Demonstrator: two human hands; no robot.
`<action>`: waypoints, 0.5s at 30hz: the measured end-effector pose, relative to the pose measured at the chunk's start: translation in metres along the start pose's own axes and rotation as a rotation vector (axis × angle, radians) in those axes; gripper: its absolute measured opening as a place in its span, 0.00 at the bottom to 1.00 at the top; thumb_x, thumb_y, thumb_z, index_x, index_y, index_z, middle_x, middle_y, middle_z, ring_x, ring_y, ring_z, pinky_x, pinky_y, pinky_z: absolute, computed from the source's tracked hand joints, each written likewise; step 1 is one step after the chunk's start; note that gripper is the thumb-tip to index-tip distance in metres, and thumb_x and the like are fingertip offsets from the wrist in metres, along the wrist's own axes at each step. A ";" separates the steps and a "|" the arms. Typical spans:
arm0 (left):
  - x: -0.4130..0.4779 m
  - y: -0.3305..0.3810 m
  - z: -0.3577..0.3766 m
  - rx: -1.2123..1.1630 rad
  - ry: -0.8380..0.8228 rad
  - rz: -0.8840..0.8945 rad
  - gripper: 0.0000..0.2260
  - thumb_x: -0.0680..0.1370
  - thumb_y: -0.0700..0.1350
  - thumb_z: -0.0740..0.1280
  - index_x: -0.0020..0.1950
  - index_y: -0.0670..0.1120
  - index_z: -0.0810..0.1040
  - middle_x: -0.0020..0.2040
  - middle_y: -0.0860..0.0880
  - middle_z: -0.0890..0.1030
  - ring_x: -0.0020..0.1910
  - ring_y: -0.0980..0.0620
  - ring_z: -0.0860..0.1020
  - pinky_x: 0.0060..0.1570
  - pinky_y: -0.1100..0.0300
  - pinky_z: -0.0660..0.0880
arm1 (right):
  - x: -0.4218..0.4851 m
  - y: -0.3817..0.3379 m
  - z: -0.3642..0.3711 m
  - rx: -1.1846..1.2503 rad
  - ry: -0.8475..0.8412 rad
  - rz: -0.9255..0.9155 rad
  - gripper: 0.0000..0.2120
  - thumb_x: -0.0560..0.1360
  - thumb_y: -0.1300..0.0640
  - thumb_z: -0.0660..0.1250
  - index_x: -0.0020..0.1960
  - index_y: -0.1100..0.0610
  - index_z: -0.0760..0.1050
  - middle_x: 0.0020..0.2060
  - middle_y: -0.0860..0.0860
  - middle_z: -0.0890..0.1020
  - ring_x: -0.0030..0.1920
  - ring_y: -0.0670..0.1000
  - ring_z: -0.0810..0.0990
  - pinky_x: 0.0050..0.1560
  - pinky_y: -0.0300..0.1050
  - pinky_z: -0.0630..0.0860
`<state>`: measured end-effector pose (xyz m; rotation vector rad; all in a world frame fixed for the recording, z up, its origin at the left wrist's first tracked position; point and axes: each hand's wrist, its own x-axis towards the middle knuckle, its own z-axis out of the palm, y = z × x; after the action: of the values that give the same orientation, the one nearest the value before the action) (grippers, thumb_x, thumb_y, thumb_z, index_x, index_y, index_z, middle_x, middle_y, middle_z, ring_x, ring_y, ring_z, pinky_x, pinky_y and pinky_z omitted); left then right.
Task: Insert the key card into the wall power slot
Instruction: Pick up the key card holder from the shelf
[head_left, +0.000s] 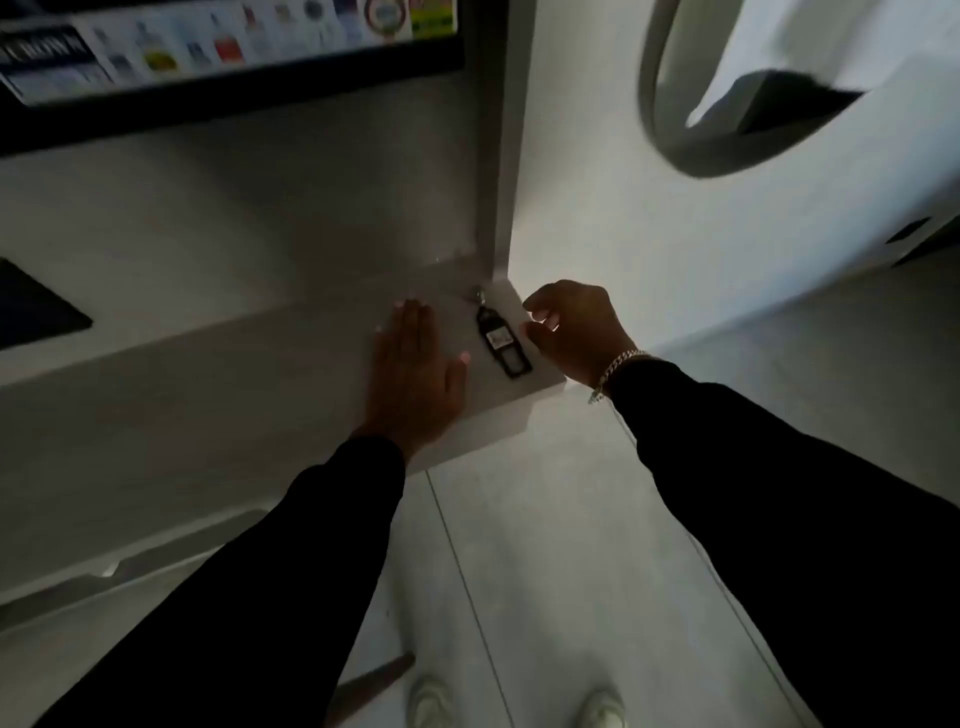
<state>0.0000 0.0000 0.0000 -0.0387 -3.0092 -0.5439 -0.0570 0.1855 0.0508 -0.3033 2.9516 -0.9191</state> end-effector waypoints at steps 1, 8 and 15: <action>0.002 -0.004 0.006 0.041 -0.041 -0.038 0.33 0.78 0.55 0.51 0.78 0.36 0.56 0.80 0.35 0.57 0.81 0.37 0.55 0.79 0.39 0.52 | 0.006 0.001 0.010 -0.010 -0.035 0.028 0.10 0.71 0.58 0.70 0.50 0.59 0.82 0.49 0.57 0.85 0.51 0.59 0.82 0.57 0.49 0.75; 0.018 -0.014 0.020 0.141 -0.033 -0.048 0.36 0.77 0.59 0.49 0.79 0.37 0.53 0.81 0.36 0.54 0.81 0.38 0.52 0.79 0.37 0.49 | 0.028 -0.009 0.037 -0.011 -0.082 0.184 0.10 0.64 0.50 0.73 0.35 0.55 0.76 0.40 0.53 0.81 0.47 0.56 0.79 0.45 0.40 0.67; 0.021 -0.016 0.017 0.097 -0.065 -0.031 0.32 0.81 0.55 0.56 0.79 0.38 0.54 0.82 0.38 0.54 0.82 0.40 0.51 0.80 0.39 0.47 | 0.032 -0.011 0.021 0.102 -0.162 0.300 0.08 0.69 0.52 0.72 0.37 0.57 0.82 0.43 0.56 0.84 0.46 0.53 0.79 0.45 0.43 0.70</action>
<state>-0.0231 -0.0090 -0.0192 -0.0038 -3.0997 -0.4061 -0.0847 0.1583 0.0408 0.0658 2.6918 -0.9481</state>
